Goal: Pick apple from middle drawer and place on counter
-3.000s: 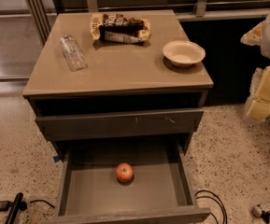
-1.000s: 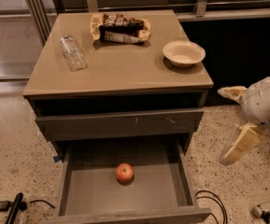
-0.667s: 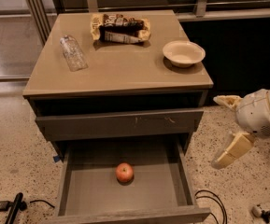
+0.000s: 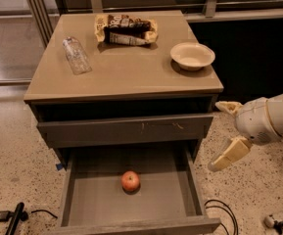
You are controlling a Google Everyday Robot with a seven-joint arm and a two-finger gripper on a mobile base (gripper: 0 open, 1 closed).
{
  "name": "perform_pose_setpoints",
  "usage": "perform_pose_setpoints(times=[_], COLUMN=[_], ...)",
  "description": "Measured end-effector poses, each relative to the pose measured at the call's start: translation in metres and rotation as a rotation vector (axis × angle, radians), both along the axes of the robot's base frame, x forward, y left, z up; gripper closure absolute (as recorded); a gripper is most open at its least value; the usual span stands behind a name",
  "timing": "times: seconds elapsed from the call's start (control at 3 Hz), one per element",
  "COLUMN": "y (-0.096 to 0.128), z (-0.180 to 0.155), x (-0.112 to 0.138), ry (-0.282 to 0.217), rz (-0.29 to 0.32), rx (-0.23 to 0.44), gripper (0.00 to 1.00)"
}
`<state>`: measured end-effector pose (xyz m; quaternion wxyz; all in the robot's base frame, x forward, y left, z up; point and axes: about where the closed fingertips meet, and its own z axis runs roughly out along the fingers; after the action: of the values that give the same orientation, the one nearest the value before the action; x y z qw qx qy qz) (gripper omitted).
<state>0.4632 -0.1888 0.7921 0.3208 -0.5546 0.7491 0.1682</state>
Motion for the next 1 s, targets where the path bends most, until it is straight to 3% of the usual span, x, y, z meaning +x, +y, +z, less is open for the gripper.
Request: perform_pose_setpoints(times=[1.0], y=[0.017], z=[-0.103], x=[0.002], ry=[0.093], rz=[0.054], rx=[0.014], gripper=[0.00])
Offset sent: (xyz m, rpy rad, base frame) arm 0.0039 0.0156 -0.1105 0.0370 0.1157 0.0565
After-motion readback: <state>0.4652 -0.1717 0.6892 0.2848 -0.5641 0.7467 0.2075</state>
